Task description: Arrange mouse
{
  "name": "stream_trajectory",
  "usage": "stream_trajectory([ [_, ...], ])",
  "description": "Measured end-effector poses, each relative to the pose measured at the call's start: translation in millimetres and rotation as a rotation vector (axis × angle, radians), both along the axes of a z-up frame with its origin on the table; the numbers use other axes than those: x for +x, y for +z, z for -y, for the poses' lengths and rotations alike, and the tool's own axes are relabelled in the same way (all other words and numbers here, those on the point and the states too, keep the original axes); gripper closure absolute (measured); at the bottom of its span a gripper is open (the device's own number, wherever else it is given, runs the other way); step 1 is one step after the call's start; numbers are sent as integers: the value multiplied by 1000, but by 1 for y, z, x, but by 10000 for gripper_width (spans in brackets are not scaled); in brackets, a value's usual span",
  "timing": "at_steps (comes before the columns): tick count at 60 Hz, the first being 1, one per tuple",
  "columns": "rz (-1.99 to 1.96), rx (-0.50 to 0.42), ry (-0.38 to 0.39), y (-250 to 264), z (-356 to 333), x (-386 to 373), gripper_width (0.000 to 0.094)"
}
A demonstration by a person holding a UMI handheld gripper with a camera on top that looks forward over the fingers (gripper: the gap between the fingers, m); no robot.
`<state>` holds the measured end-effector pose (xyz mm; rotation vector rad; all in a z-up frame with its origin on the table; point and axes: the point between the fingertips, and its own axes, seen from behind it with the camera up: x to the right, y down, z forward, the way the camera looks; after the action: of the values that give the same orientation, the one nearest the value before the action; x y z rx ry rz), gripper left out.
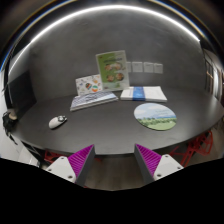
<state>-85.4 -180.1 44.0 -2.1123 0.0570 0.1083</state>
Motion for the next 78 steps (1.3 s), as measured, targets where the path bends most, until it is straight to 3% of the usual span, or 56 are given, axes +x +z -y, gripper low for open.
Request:
stream_trajectory([
  [18,-20,-18,310,-16,-43,-145,106],
  [30,-7,-6,426,-29,-81,-263,108],
  [36,29,-43,408,-48,-108,-300,106],
  [44,90,-52,320,-54,-152,-323,101],
  [45,91,-58,308,-53,-156,-325,59],
  [62,94,-104,163,-54,-217,-339,114],
  [63,95,-101,159,-54,-218,-340,71],
  [66,85,-102,171,-54,-216,-347,343],
  [67,82,-101,164,-55,-216,-347,392],
  [73,102,-114,172,-55,-215,-347,459],
  [74,96,-116,172,-54,-215,-348,421],
  [75,94,-118,176,-54,-215,-348,479],
  [78,98,-116,203,-52,-213,-349,496],
])
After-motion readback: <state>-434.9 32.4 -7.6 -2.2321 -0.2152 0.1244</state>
